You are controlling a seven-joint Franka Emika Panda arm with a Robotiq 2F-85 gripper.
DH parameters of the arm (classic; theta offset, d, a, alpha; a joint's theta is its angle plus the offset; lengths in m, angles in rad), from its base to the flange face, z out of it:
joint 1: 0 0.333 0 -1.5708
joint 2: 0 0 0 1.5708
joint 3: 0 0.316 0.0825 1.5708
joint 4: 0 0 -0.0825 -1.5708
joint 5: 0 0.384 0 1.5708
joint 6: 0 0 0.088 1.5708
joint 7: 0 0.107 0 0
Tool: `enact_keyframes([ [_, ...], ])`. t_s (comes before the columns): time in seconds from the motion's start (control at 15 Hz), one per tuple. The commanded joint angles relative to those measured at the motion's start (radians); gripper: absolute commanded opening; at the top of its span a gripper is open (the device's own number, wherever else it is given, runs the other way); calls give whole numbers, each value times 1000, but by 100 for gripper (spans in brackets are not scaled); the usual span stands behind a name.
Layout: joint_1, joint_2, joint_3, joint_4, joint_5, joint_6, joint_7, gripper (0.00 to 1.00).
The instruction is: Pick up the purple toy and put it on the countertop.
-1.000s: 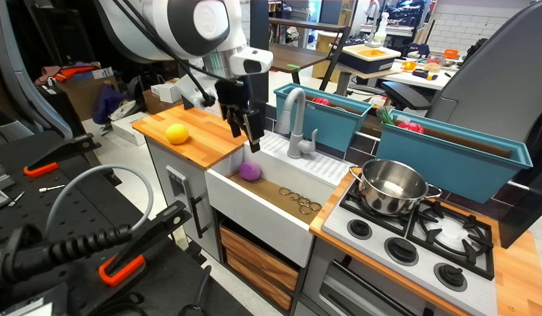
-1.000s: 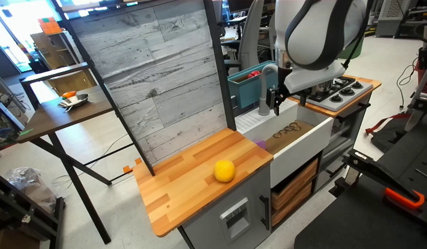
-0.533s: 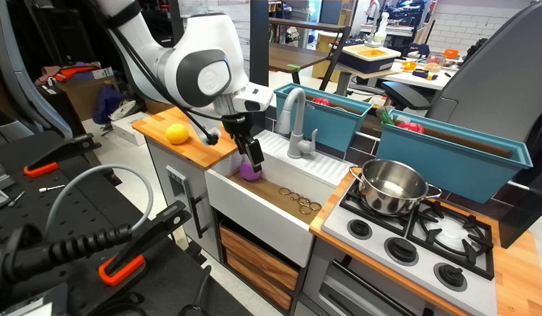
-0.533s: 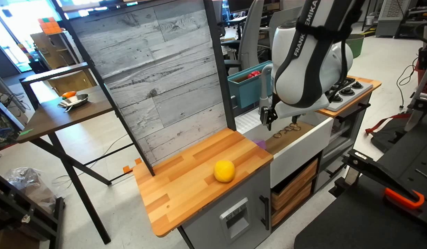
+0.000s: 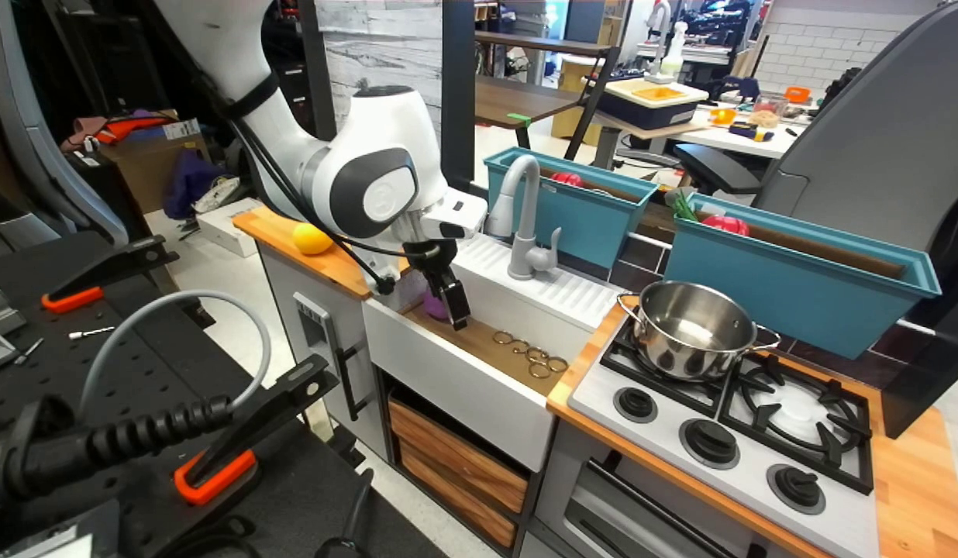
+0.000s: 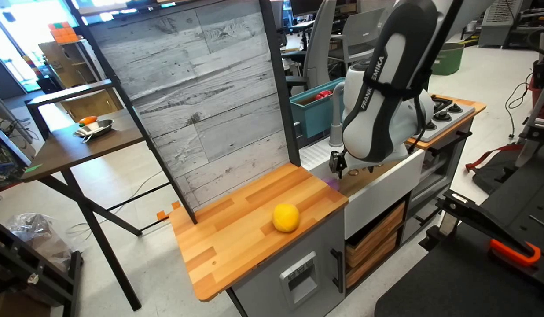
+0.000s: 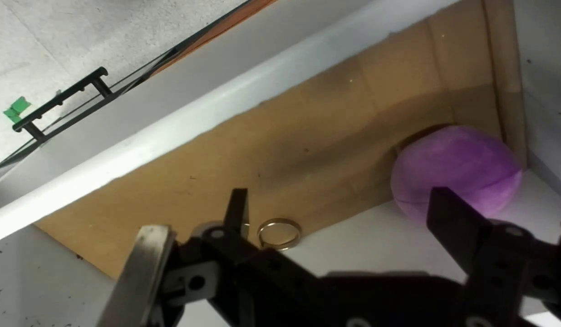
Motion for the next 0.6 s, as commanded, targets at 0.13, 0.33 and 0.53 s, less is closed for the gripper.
enact_keyframes([
  [0.13,-3,97,17,145,67,-15,-4,100],
  [0.33,-21,126,52,194,91,-34,-1,100],
  [0.53,-46,152,99,245,110,-67,-8,100],
])
